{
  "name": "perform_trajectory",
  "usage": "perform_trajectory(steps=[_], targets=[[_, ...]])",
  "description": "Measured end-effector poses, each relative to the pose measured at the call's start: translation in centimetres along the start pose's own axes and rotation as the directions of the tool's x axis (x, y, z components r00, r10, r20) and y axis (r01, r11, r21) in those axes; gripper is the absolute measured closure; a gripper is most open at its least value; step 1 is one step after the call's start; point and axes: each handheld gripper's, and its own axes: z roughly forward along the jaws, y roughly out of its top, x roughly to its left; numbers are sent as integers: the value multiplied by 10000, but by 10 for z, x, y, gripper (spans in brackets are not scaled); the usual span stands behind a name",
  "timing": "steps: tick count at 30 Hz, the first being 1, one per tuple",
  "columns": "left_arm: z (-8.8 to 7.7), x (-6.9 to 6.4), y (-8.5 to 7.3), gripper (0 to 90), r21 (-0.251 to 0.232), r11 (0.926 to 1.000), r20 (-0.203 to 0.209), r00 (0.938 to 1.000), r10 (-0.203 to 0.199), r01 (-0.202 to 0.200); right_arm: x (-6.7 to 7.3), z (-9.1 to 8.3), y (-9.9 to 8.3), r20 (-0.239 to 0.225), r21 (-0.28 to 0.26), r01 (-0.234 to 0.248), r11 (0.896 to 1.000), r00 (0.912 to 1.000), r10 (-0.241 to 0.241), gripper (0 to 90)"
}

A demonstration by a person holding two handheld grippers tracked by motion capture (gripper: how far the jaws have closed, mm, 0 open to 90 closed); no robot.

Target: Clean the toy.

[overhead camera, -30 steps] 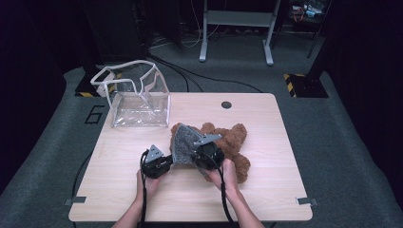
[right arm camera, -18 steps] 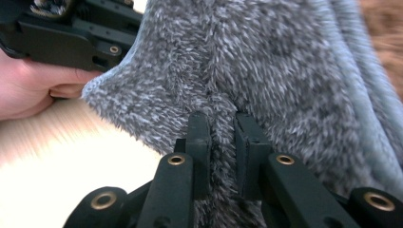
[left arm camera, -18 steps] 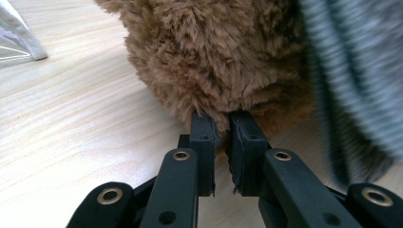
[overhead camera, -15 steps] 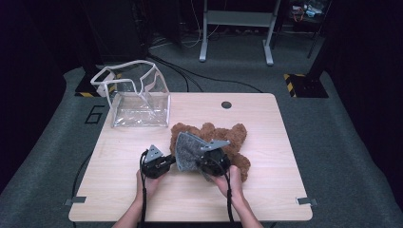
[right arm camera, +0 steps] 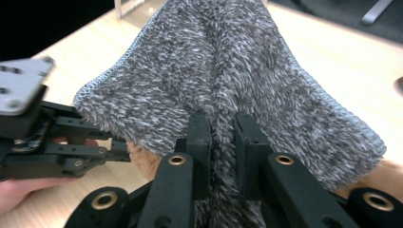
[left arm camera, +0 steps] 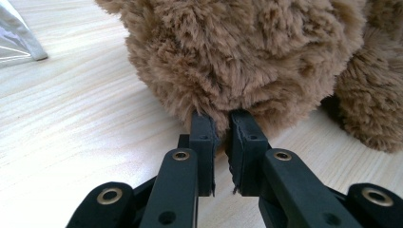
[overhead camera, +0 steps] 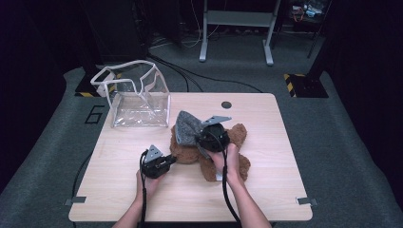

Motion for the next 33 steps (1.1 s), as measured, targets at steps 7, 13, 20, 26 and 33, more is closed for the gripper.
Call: perform_trajectory(steps=[7, 13, 20, 26, 33], targets=[[0, 0, 0, 811, 35, 10000, -8, 10000, -51, 51, 17, 16, -18, -292, 497, 182, 9986, 9994, -168, 788], [-1, 1, 0, 810, 14, 10000, 25, 10000, -81, 81, 30, 16, -37, -565, 865, 542, 9948, 9972, -494, 788], [0, 1, 0, 810, -71, 9999, -17, 10000, -95, 95, 41, 36, -68, -810, 1774, 472, 9830, 9962, -332, 788], [-1, 1, -1, 809, -168, 9996, -4, 9998, -207, 207, 40, 19, -61, -927, 1221, 525, 9911, 9948, -413, 792], [-1, 0, -1, 810, -77, 9998, 29, 9999, -160, 160, 22, -21, -23, -145, -5, 349, 9994, 9993, -349, 791]])
